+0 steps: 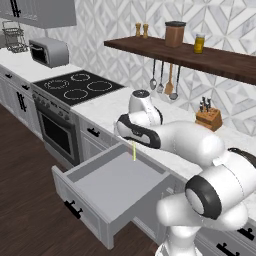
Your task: Take a straw from the drawer in front and place it inside the glass cup on the dining counter.
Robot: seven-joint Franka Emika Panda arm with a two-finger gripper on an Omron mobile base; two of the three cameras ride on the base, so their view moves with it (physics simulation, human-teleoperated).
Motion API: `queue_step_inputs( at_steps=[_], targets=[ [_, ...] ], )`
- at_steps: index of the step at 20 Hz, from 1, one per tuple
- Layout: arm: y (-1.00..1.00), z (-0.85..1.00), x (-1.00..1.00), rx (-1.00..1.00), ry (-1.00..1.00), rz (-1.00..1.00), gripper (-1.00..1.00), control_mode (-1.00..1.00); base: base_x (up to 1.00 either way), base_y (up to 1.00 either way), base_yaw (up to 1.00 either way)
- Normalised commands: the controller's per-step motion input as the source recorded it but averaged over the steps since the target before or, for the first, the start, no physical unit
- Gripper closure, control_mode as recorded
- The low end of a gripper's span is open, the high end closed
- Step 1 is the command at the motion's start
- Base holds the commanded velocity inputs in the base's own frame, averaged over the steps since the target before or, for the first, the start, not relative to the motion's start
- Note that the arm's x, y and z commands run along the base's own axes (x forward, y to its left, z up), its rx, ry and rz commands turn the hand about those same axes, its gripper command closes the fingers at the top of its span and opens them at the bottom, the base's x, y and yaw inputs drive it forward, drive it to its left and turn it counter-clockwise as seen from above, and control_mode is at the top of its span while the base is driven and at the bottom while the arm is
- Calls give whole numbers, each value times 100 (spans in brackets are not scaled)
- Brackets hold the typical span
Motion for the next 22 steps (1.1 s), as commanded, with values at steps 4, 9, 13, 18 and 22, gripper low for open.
queue_step_inputs(
  at_steps=[4, 9, 13, 18, 22],
  targets=[
    [-54, 18, -23, -1, -13, 19, 100, -100, 0, 0, 0],
    [-45, 0, -7, 0, -6, 5, 100, -100, 0, 0, 0],
    [-19, 0, -8, 0, -4, 0, 100, 100, -15, -4, 0],
    [0, 0, 0, 0, 0, 0, 100, 100, -100, -1, 2],
    [0, 0, 0, 0, 0, 0, 100, 100, -100, 66, 26]
  ],
)
